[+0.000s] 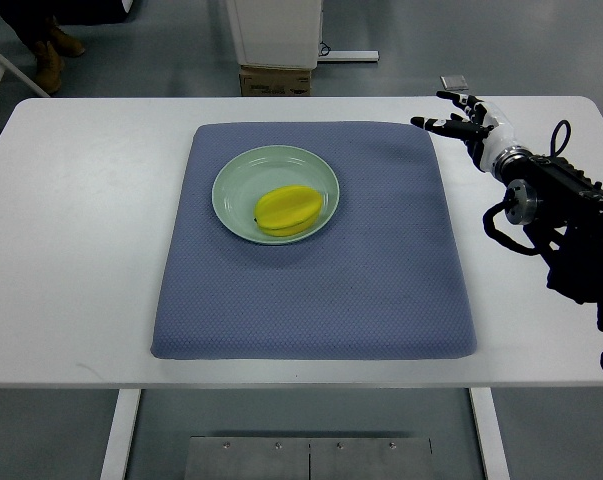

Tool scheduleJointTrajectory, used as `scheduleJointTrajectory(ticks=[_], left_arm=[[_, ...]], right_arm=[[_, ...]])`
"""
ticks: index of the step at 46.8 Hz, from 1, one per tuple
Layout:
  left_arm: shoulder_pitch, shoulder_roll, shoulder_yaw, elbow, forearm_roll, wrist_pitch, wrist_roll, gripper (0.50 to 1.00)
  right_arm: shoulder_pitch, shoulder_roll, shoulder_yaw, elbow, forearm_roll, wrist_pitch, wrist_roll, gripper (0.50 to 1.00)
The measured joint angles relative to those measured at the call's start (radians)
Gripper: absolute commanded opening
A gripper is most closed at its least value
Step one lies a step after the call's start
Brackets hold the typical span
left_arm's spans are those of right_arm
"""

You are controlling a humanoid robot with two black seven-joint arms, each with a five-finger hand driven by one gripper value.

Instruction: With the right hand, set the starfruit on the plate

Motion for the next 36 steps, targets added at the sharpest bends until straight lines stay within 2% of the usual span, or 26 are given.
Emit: scheduleJointTrajectory(ticks=[23, 36], left_arm=[[0.000, 0.000, 0.000, 0.000, 0.000, 0.000, 0.000, 1.000], [0.000, 0.000, 0.000, 0.000, 0.000, 0.000, 0.000, 1.000]], right_arm=[[-0.080, 0.001, 0.238, 0.027, 0.007, -0.002, 0.014, 1.000], [-0.126, 0.007, 0.263, 0.038, -0.017, -0.003, 0.042, 1.000]])
